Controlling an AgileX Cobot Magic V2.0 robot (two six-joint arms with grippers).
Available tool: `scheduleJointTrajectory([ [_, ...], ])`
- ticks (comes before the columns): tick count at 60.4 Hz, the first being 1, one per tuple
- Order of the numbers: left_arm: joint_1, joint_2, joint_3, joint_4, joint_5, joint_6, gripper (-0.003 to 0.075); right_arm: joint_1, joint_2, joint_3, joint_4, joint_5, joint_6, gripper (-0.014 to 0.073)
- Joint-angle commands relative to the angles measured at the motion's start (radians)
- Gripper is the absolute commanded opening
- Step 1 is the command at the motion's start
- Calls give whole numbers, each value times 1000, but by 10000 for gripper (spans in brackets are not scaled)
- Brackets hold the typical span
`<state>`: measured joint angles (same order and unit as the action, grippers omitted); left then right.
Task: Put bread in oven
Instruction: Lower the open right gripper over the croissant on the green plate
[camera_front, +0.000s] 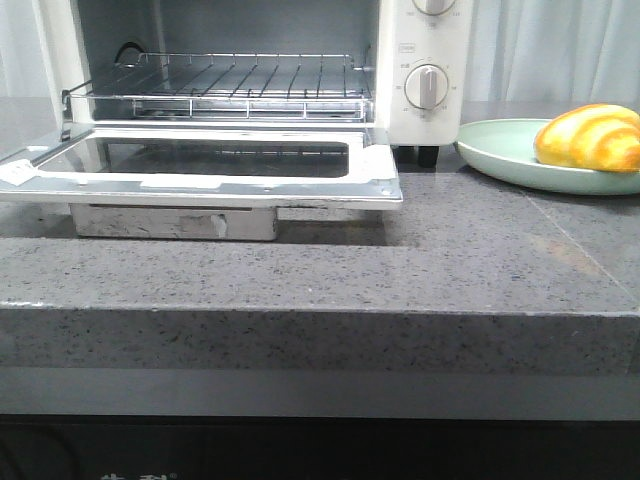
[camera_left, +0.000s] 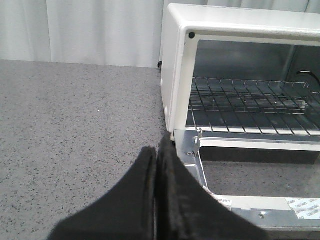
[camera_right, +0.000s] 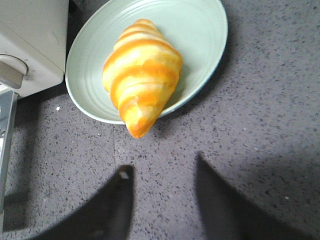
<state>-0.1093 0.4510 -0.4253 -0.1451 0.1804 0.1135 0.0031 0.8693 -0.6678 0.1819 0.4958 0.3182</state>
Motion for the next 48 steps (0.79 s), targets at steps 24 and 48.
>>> scheduleJointTrajectory([
  [24, 1, 5, -25, -1, -43, -4, -20, -143, 355, -320, 223, -35, -118, 536],
  [48, 1, 5, -25, -1, -44, -4, -20, -143, 611, -497, 442, 108, -283, 539],
])
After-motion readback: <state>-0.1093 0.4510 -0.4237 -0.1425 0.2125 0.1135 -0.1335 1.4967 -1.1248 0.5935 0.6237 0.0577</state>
